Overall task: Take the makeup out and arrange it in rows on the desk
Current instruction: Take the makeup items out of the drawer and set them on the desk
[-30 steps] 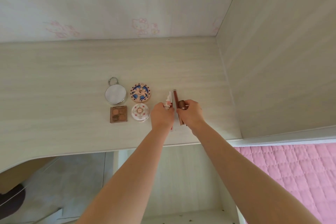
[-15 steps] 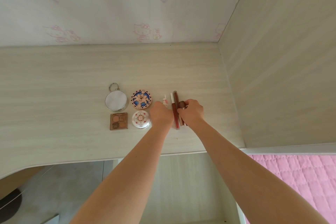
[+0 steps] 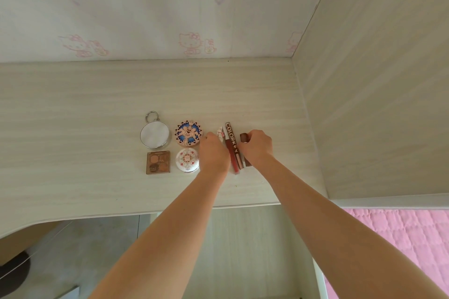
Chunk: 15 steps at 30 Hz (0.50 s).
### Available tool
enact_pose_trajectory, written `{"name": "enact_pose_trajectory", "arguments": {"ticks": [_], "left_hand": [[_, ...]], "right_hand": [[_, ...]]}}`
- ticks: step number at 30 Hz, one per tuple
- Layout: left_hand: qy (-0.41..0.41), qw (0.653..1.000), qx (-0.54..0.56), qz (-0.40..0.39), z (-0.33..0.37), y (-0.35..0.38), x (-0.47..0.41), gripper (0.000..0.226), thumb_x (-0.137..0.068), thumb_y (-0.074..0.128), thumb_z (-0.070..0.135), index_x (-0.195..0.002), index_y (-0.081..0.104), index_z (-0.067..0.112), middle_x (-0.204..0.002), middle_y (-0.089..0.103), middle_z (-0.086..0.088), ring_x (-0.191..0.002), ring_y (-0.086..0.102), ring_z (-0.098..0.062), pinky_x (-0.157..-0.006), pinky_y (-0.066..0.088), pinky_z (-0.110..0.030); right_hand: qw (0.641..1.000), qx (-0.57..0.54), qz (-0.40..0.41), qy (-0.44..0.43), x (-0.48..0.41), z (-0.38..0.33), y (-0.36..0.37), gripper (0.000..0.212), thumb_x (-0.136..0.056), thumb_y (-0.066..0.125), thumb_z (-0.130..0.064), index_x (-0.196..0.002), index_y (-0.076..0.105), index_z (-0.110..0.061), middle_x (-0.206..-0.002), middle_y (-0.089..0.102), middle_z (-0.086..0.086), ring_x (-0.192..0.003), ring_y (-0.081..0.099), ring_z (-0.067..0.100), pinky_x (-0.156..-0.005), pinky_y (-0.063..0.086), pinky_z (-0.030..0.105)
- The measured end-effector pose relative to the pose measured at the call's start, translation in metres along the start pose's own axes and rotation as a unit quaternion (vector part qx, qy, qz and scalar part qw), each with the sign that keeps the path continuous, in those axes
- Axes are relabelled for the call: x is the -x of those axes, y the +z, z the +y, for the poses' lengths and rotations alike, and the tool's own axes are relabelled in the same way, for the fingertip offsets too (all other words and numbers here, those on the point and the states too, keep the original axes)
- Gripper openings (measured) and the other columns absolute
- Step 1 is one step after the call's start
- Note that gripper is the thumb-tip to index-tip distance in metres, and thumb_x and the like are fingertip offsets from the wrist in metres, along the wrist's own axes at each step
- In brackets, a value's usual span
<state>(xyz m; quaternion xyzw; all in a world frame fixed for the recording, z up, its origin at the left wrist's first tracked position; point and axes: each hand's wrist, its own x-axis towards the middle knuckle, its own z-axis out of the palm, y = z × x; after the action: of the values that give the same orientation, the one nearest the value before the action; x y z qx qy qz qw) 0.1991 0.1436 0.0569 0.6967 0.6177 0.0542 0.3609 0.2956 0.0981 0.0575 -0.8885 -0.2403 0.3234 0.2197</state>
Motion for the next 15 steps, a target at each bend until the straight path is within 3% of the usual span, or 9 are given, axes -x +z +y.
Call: {"name": "enact_pose_trajectory", "arguments": {"ticks": [6, 10, 15], "left_hand": [[0.014, 0.999, -0.028, 0.003, 0.001, -0.001, 0.003, 0.024, -0.091, 0.051, 0.003, -0.113, 0.049, -0.002, -0.114, 0.054, -0.018, -0.1, 0.055, -0.03, -0.082, 0.049, -0.038], [0.02, 0.999, -0.033, -0.006, 0.001, -0.003, 0.006, 0.028, -0.089, 0.055, 0.005, -0.116, 0.048, -0.002, -0.115, 0.054, -0.018, -0.102, 0.054, -0.031, -0.082, 0.048, -0.038], [0.038, 0.999, -0.036, -0.008, -0.003, -0.007, 0.014, 0.022, -0.091, 0.053, 0.004, -0.111, 0.049, -0.003, -0.108, 0.056, -0.016, -0.091, 0.053, -0.025, -0.072, 0.045, -0.033]], "right_hand": [[0.999, 0.022, 0.004, -0.03, 0.001, 0.001, 0.0, 0.009, -0.091, 0.057, -0.021, -0.092, 0.055, -0.012, -0.082, 0.054, 0.0, -0.072, 0.054, 0.019, -0.06, 0.046, 0.028], [0.999, 0.036, 0.003, -0.041, 0.003, 0.002, -0.003, 0.01, -0.091, 0.056, -0.018, -0.098, 0.058, -0.012, -0.084, 0.052, -0.001, -0.071, 0.05, 0.017, -0.055, 0.04, 0.025], [0.997, 0.057, -0.02, -0.045, 0.007, 0.006, -0.008, 0.018, -0.091, 0.051, -0.017, -0.107, 0.059, -0.016, -0.099, 0.06, 0.004, -0.079, 0.054, 0.02, -0.067, 0.045, 0.028]]}}
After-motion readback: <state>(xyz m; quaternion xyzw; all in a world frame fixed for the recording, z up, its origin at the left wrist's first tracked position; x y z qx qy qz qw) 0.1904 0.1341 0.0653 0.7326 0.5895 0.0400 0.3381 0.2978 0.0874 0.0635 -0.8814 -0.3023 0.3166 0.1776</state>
